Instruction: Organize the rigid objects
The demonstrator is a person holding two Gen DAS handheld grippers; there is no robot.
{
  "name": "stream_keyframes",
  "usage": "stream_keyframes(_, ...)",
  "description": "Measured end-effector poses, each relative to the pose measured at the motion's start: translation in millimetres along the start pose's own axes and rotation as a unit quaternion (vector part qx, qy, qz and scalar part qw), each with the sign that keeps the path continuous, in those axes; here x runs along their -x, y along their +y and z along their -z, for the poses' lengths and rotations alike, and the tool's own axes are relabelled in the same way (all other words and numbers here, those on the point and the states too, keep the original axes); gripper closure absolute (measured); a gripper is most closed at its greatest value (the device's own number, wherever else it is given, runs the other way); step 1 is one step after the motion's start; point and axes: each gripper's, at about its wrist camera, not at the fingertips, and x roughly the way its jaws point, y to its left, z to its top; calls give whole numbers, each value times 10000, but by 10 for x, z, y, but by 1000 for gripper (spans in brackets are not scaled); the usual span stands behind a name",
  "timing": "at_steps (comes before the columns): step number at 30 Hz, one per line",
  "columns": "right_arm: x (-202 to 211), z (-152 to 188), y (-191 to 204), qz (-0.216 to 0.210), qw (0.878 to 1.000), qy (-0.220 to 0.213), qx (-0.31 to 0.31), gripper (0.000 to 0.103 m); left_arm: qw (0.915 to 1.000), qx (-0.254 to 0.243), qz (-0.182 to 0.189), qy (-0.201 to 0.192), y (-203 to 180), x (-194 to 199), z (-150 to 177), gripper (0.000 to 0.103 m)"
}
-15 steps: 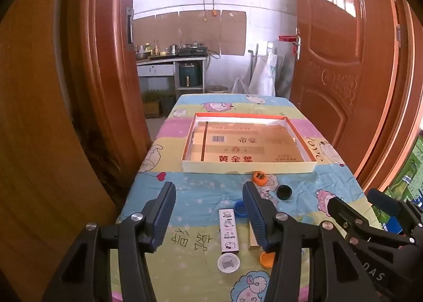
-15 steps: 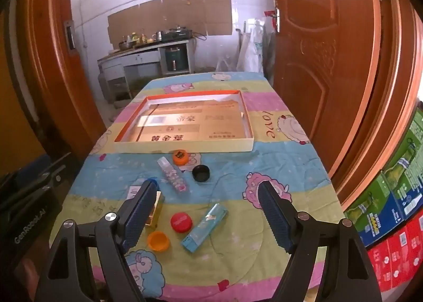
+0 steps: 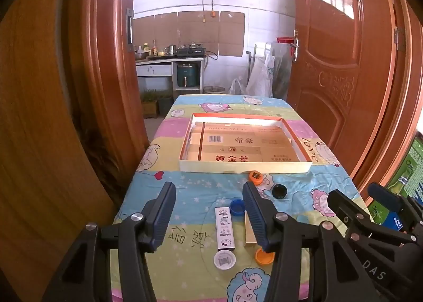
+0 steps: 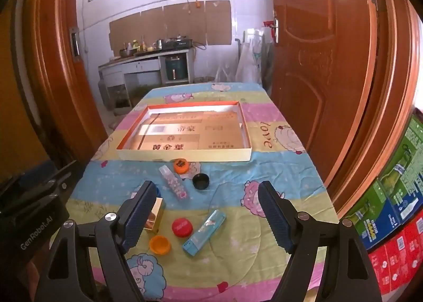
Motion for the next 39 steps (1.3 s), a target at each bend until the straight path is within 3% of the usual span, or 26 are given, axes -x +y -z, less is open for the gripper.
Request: stream_keyframes(39,21,-7,14,-26,10000,-29,44,22,10000,-39,-47,-42,13,54,17,50)
